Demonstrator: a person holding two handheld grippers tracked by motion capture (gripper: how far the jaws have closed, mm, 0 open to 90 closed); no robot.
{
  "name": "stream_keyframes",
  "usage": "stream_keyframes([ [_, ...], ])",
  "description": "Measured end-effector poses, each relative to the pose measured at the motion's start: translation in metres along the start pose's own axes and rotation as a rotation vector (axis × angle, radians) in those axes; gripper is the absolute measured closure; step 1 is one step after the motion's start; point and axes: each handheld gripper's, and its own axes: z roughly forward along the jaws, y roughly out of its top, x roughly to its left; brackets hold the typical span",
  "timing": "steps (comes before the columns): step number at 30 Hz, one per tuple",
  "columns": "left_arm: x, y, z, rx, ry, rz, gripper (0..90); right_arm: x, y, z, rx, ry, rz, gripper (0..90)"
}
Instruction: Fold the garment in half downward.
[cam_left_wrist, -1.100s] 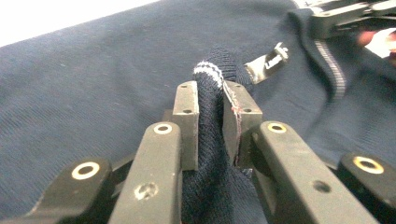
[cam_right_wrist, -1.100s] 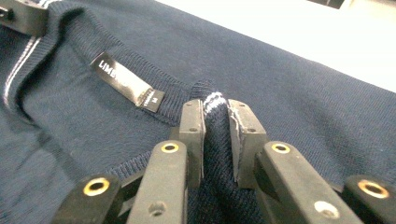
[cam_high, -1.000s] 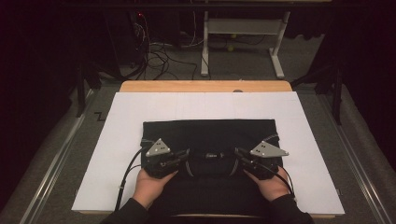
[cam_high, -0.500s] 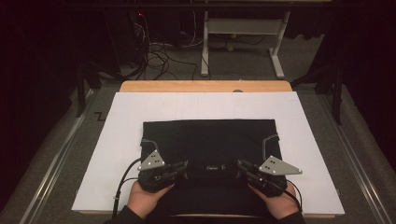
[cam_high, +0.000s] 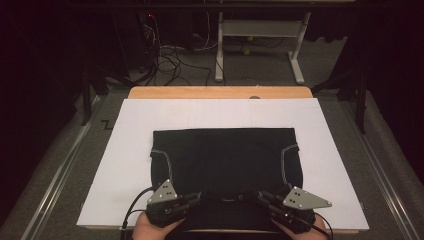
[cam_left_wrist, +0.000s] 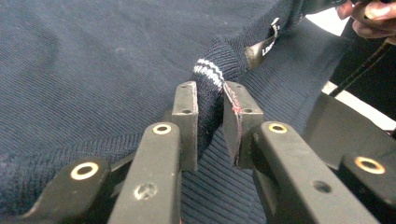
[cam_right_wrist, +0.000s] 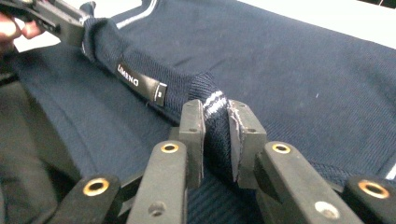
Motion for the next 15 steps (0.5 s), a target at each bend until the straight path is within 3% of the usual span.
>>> stream_keyframes([
  [3,0.0,-0.001,-0.004,-0.02,-0.017,-0.012,69.4,0.0,-0.003,-0.003,-0.002,0.012,0.011,75.3],
  [8,0.003,-0.001,-0.012,-0.065,-0.035,-0.046,62.6,0.0,-0.005,-0.009,-0.036,0.012,0.025,63.0],
  [15,0.015,-0.004,-0.011,-0.042,0.016,-0.059,53.8,-0.009,-0.007,-0.009,-0.038,-0.032,0.072,54.1],
])
